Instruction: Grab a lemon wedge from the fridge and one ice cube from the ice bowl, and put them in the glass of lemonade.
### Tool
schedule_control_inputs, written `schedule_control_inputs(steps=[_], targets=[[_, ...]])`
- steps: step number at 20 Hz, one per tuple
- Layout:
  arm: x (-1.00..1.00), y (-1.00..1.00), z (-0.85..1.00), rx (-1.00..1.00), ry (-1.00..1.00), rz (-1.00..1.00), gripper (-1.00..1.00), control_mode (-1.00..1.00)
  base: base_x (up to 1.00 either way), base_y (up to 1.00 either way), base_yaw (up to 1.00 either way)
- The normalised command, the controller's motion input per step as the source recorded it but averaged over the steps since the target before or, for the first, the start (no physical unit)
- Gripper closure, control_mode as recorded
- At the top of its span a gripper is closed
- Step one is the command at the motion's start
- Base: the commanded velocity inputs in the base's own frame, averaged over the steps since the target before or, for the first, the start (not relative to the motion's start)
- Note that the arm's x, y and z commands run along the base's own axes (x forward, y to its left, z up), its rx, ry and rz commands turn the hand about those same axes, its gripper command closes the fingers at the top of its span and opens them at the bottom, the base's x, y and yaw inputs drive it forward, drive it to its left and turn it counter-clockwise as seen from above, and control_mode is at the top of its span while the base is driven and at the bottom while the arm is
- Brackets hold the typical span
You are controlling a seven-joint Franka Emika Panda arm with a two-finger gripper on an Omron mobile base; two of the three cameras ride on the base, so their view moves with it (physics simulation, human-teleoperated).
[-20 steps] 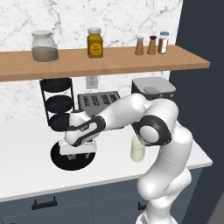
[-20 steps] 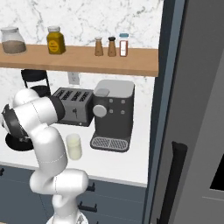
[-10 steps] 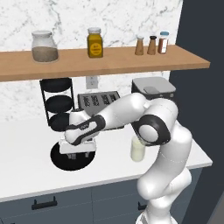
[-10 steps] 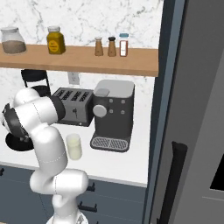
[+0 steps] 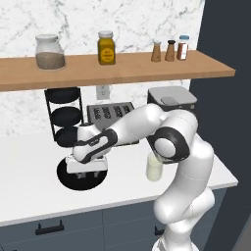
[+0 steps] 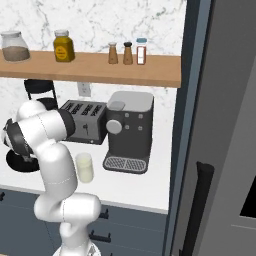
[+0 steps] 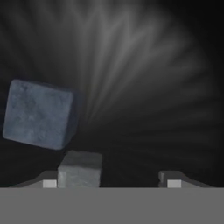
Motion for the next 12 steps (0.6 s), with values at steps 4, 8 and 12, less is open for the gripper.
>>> schedule_control_inputs(steps=[4,8,12], targets=[[0.0,0.0,0.0,0.0,0.0,0.0,1.0,-1.0,0.0,0.0,0.0],[0.0,0.0,0.0,0.0,0.0,0.0,1.0,-1.0,0.0,0.0,0.0],[-0.02,0.0,0.0,0.0,0.0,0.0,1.0,-1.0,0.0,0.0,0.0]])
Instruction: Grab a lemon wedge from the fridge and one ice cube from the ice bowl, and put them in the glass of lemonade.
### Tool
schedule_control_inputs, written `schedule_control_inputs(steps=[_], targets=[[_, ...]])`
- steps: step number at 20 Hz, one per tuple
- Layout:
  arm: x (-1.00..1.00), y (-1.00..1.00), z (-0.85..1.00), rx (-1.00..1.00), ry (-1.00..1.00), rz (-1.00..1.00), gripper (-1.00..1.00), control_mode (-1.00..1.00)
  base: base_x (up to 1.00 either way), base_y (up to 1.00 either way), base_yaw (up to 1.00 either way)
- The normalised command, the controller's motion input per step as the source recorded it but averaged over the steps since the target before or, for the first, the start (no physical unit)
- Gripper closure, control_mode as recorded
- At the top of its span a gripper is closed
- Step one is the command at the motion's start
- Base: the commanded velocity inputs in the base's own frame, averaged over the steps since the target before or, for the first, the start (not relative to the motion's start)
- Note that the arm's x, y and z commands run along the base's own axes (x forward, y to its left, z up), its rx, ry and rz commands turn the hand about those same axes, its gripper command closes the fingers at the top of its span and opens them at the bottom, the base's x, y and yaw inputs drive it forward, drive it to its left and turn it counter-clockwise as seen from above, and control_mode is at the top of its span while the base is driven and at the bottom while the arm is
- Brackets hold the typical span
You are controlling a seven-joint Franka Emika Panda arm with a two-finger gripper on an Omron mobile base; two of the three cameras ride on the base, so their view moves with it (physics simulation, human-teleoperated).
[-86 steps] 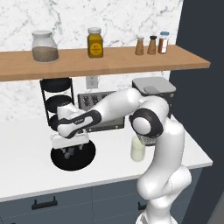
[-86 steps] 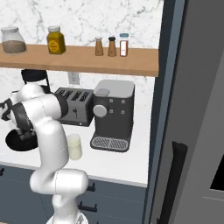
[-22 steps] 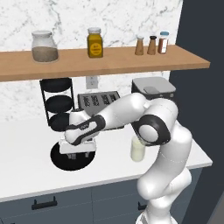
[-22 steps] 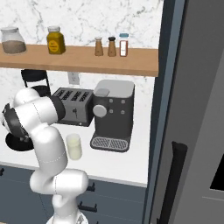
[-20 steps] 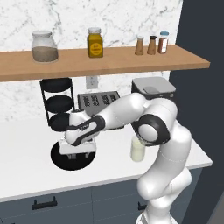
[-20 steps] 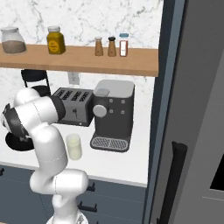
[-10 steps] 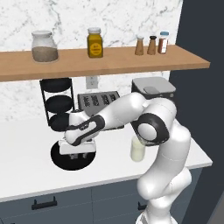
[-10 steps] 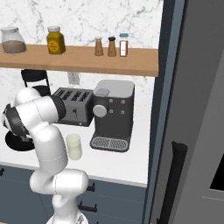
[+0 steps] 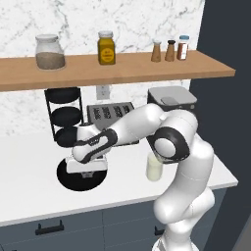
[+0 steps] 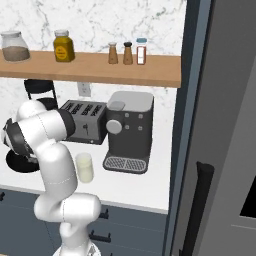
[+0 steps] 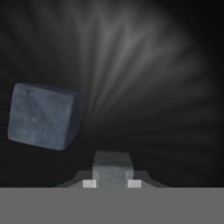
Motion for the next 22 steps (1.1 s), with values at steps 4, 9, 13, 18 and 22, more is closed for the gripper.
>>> schedule_control_inputs(steps=[4,9,13,18,22], targets=[[-0.37,0.0,0.32,0.0,-0.11,0.0,1.0,-1.0,0.0,0.0,0.0],[-0.97,-0.23,0.79,0.0,-0.27,0.03,1.0,-1.0,0.0,0.0,0.0],[-0.95,-0.57,0.77,0.01,-0.26,0.03,1.0,-1.0,0.0,0.0,0.0],[-0.44,-0.97,0.68,0.03,-0.11,0.01,1.0,-1.0,0.0,0.0,0.0],[-0.14,-1.0,0.75,0.03,-0.01,0.0,1.0,-1.0,0.0,0.0,0.0]])
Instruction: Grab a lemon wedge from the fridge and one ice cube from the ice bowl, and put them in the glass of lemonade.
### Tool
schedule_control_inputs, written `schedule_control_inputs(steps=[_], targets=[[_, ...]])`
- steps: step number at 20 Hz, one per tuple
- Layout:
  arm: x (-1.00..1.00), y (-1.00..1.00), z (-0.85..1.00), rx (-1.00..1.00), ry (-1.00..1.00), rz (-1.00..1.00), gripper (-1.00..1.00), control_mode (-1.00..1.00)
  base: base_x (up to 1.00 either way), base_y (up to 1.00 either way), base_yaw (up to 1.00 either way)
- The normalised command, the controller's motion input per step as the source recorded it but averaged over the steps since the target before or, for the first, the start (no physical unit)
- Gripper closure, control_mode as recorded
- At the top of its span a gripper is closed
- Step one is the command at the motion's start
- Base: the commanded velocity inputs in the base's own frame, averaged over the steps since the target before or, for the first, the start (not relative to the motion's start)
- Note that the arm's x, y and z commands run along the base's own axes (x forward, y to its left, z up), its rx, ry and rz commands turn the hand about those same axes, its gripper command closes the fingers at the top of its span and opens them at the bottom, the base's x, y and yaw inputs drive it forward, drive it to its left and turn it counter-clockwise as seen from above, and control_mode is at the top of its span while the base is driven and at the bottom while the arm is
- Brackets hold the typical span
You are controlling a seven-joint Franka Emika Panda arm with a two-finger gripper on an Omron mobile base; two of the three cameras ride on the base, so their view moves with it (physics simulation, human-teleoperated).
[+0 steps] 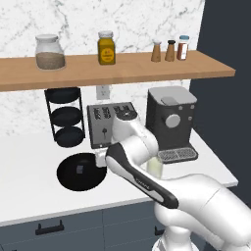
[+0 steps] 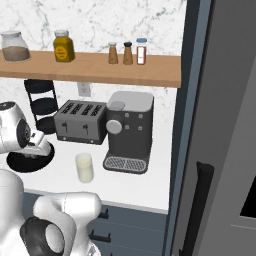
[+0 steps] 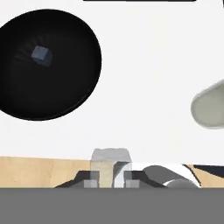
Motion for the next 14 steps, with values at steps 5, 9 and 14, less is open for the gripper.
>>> schedule_control_inputs(steps=[5,9,14], targets=[[0.01,-1.0,0.68,0.03,0.01,0.0,1.0,-1.0,0.0,0.0,0.0],[0.16,-1.0,0.44,0.01,0.05,0.0,1.0,-1.0,0.0,0.0,0.0],[0.71,-0.87,0.07,0.0,0.2,0.0,1.0,-1.0,0.0,0.0,0.0]])
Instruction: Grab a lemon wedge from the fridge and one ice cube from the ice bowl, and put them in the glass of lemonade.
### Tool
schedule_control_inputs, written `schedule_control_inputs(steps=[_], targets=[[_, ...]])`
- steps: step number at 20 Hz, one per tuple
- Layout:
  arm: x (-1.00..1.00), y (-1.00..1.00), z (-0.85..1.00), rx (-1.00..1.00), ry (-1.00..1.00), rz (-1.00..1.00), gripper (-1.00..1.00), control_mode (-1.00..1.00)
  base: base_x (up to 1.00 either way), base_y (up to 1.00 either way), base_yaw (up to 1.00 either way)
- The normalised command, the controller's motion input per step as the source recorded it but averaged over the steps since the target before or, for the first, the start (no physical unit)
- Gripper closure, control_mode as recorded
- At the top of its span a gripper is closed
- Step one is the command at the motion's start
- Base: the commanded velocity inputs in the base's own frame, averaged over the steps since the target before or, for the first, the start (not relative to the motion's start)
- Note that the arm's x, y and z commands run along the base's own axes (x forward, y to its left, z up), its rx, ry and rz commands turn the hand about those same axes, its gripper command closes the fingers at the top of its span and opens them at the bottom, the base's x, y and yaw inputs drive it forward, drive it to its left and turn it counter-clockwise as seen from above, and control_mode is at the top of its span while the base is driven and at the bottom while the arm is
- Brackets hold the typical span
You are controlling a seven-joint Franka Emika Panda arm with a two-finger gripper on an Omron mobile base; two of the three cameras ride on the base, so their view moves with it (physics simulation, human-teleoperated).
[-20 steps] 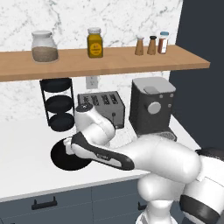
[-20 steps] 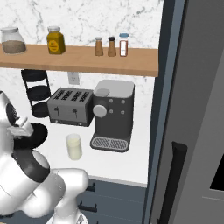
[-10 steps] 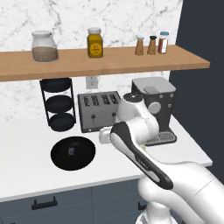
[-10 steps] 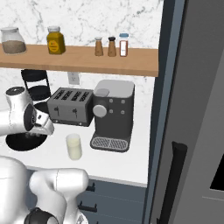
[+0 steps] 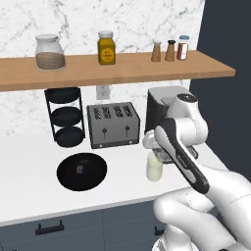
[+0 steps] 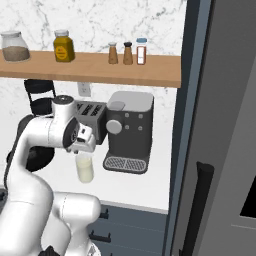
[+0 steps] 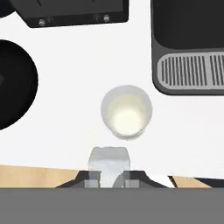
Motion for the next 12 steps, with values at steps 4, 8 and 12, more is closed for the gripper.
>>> schedule_control_inputs(steps=[4,8,12], targets=[[0.81,-0.34,-0.03,0.0,0.27,0.0,1.0,-1.0,0.0,0.0,0.0],[0.35,0.0,-0.19,0.0,0.14,0.0,1.0,-1.0,0.0,0.0,0.0],[0.12,0.02,-0.27,-0.02,0.06,0.0,1.0,-1.0,0.0,0.0,0.0]])
